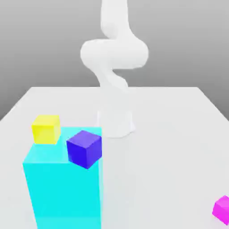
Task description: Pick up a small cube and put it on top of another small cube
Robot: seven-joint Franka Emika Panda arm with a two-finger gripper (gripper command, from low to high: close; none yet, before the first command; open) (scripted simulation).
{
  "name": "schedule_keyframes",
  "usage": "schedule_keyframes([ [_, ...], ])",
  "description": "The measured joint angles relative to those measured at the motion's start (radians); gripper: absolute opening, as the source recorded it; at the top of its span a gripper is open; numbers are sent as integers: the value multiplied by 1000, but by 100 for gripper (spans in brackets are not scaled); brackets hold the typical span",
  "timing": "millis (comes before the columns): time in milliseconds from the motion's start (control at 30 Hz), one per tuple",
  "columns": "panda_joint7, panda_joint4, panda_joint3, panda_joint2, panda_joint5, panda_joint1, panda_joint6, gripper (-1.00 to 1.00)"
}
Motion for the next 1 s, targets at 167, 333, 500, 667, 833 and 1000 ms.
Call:
schedule_keyframes([
  [167,148,-94,-71,135,15,-132,106,0],
  [333,296,-199,-146,277,30,-273,220,0],
  [500,407,-344,-176,417,-12,-391,340,0],
  [667,488,-511,-194,557,-76,-483,463,0],
  [833,511,-650,-218,698,-91,-522,586,0],
  [1000,394,-634,-94,876,79,-596,730,0],
])
